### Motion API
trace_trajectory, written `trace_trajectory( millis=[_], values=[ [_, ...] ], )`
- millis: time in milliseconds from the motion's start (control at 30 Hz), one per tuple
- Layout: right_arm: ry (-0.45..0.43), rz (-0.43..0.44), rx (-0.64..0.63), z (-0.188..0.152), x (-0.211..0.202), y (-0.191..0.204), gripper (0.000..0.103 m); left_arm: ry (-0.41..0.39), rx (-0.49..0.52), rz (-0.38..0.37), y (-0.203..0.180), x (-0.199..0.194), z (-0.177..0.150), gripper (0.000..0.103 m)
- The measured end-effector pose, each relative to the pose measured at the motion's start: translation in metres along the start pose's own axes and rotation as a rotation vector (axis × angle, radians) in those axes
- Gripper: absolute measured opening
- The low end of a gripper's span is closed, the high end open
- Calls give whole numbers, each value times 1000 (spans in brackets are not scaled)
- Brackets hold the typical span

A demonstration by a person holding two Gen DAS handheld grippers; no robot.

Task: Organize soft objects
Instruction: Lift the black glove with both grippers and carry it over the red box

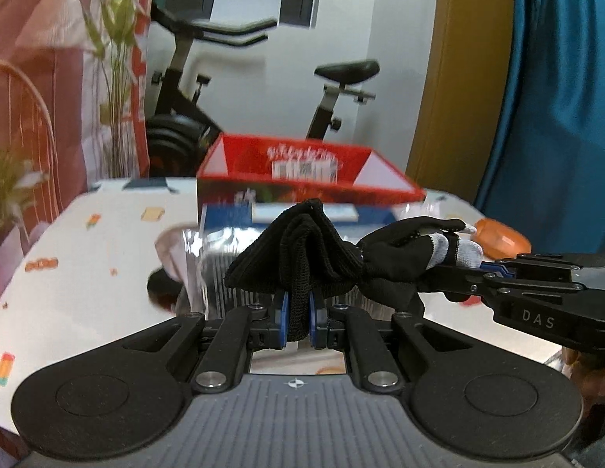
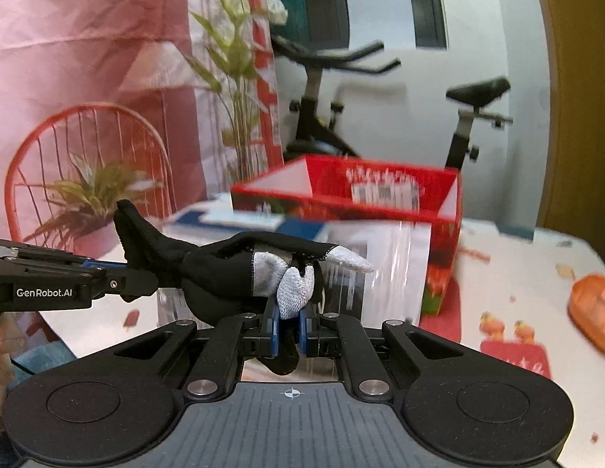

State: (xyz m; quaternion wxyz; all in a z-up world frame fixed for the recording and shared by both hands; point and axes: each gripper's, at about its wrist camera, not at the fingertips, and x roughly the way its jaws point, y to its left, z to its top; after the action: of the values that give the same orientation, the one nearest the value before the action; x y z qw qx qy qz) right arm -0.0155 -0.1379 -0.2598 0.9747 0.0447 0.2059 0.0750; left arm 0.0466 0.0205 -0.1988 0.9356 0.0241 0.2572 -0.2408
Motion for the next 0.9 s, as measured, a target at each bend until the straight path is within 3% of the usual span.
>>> trace_trajectory(
  millis=[300, 433, 567, 800, 900],
  values=[
    [-115, -19, -30, 50, -14, -3, 9, -45, -4, -54, -1, 11, 47, 11],
    [-148, -29, -31, 78, -8, -15, 9, -51, -21, -77, 3, 27, 73, 11],
    [-150, -33, -41, 105, 9, -29, 9, -61, 25, -79, 3, 48, 99, 11],
    [-116, -47, 24, 143, 59, -61, 9, -10, 69, -53, 7, 120, 138, 11],
    [-59, -60, 34, 153, 95, -72, 9, 86, 62, -53, 9, 158, 148, 11]
  ],
)
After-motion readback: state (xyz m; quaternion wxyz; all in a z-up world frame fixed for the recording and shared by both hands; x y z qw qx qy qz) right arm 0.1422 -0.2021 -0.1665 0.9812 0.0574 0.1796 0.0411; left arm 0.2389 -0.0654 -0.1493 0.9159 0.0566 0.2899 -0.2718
